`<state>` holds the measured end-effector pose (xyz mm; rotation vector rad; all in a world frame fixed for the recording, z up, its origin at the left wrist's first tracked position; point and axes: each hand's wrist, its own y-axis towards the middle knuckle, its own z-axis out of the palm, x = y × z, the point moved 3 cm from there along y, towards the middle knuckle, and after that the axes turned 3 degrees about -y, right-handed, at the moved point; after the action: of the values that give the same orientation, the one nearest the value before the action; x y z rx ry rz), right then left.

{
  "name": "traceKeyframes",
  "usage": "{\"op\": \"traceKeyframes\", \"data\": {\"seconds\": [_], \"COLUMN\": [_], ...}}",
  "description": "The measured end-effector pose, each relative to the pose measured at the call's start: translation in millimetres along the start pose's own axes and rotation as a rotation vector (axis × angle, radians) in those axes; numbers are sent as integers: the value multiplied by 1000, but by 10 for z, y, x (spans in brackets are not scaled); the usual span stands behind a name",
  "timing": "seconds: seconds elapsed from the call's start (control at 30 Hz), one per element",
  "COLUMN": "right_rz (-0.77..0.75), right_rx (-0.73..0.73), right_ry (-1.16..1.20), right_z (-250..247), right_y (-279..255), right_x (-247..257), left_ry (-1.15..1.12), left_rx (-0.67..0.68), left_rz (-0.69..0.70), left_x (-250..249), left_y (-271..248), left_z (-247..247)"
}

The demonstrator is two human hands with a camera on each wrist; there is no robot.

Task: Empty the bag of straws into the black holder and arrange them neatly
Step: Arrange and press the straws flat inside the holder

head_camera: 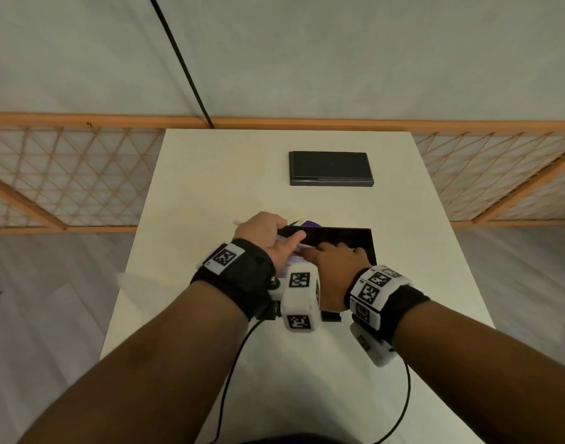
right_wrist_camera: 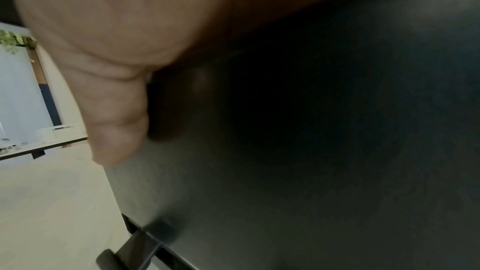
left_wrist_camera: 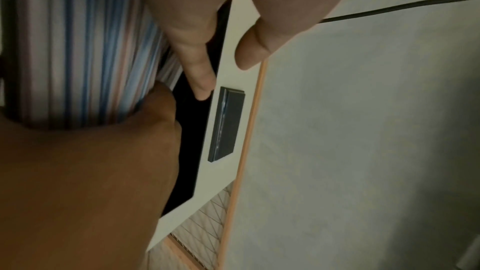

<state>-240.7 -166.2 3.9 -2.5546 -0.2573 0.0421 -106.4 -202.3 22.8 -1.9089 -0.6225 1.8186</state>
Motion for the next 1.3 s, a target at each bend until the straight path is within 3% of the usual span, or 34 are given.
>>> {"op": "traceKeyframes", "data": {"seconds": [0.1, 0.17, 0.27, 0.33, 0.43, 0.47, 0.5, 0.57, 0.73, 0.83, 0.93, 1.03, 1.1, 1.23, 1.3], "right_rz": [-28, -57, -73, -76, -81, -87, -91, -100, -79, -76, -54, -61, -55, -56, -55], "right_rx": [6, -4, 0, -3, -19, -32, -50, -101, -193, -211, -190, -170, -151, -149, -148], "right_ry": [23, 31, 38, 43, 76, 94, 113, 147, 259, 273, 161, 77, 65, 55, 67], "right_z": [2, 6, 7, 13, 16, 15, 22, 32, 10, -21, -52, -55, -56, -29, -3], "right_y": [-2, -10, -16, -18, -18, -21, -27, -37, -49, -45, -59, -46, -38, -27, -16], "right_x": [1, -4, -12, -15, -33, -41, -49, -62, -115, -126, -79, -10, 12, 2, 2], "left_ry": [-74, 156, 370, 392, 439, 364, 152, -163, -54, -146, -329, -423, -371, -103, 78], "left_rx": [-19, -43, -85, -151, -167, -160, -182, -180, -197, -200, -169, 1, 51, -219, -180], "left_rz": [-123, -24, 0, -29, 33, 54, 63, -17, 102, 125, 11, -145, -152, 88, 161], "left_x": [-7, -68, -94, -62, -34, -33, -39, -39, -54, -27, 49, 95, 108, 10, -22], "left_y": [104, 125, 28, 59, 89, 52, 66, 118, 118, 101, 2, -160, -208, -109, -83], "left_z": [72, 104, 142, 148, 133, 118, 105, 84, -76, -164, -176, -92, -99, -494, -565]}}
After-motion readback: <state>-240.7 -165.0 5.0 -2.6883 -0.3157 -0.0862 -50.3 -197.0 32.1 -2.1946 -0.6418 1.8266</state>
